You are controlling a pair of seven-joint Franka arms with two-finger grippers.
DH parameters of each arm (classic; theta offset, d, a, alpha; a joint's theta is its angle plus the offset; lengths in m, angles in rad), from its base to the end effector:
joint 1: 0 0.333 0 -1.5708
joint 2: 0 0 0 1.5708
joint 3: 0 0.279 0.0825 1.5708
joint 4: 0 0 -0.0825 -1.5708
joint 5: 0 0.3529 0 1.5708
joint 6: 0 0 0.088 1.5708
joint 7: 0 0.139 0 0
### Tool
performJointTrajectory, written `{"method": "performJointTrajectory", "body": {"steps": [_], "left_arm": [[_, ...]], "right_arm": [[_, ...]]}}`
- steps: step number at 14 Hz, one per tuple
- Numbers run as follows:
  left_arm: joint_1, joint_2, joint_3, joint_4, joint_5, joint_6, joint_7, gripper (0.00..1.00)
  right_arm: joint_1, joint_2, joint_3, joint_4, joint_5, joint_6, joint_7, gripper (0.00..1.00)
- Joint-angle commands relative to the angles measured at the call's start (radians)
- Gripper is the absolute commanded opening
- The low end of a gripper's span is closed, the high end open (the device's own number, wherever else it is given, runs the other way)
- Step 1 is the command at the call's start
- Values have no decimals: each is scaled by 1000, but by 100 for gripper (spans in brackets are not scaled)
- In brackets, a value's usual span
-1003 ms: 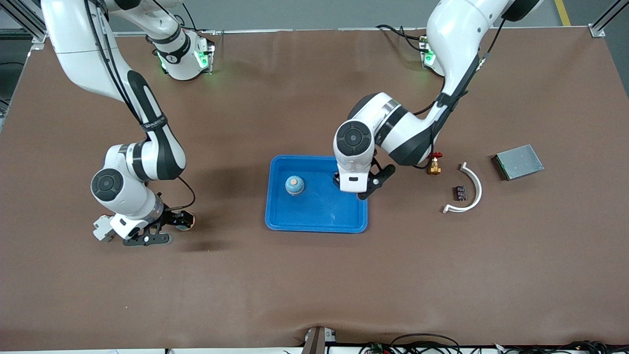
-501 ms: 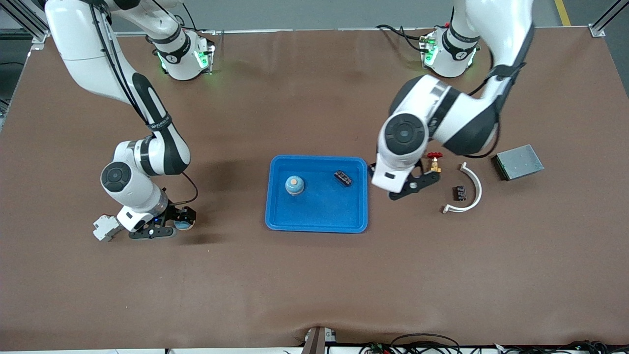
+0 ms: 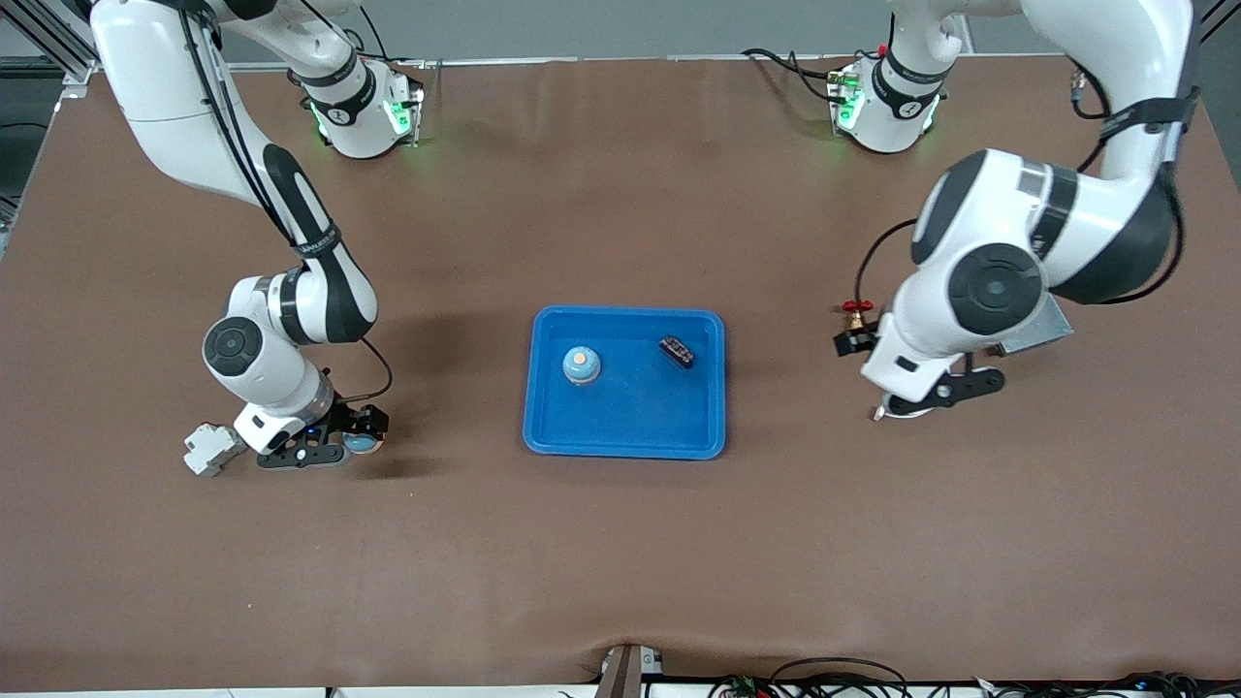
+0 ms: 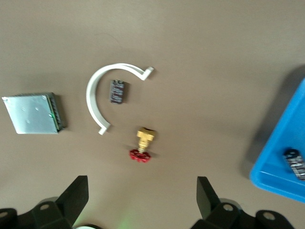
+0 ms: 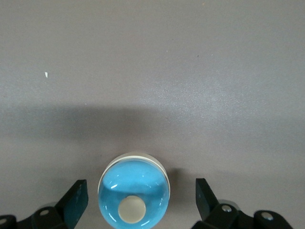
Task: Place electrolytic capacitor and blue bell in tray
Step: 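Grasp the second bell with the right gripper while the left gripper reaches the capacitor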
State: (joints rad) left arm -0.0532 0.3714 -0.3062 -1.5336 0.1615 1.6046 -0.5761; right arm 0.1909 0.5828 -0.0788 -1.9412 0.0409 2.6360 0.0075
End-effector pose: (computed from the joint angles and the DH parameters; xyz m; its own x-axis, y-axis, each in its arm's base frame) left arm 0.5571 -0.1687 0.3746 0.9556 0.2066 -0.2100 0.1677 -0.9676 -0.1887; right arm 0.5936 0.0664 0.1533 0.9897 0.0858 0.1143 0.0842 -0.9963 0.0187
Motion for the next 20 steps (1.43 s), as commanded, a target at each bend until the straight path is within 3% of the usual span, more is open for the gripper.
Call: {"method": "performJointTrajectory", "body": {"steps": [1,4,6,7,9,10,13,17,20], "left_arm": [[64,-86,-11,-143,16,116,80,100],[116,-156,-11,-333,16,331,122,100],[122,-152,-10,-393,18,428,128,100],[124,-140,-10,-405,33,463,131,100],[127,-112,-10,-450,81,524,133,100],[128,-102,-10,-480,88,570,133,100],[156,-80,-7,-566,93,699,133,100],[199,-26,-7,-565,171,701,176,100],[214,29,-7,-543,185,718,174,100]], "right_arm": [[-10,-3,11,-19,2,19,-9,100],[-8,0,11,-19,2,16,-6,100],[-5,0,11,-18,2,6,-9,100],[-5,-1,11,-18,2,3,-11,79],[-4,-3,14,-18,2,2,-9,13],[-2,-3,16,-18,2,2,-8,0],[10,-9,19,-9,5,-5,-1,0],[62,-41,21,57,14,-190,112,0],[134,-54,22,93,14,-234,267,0]]}}
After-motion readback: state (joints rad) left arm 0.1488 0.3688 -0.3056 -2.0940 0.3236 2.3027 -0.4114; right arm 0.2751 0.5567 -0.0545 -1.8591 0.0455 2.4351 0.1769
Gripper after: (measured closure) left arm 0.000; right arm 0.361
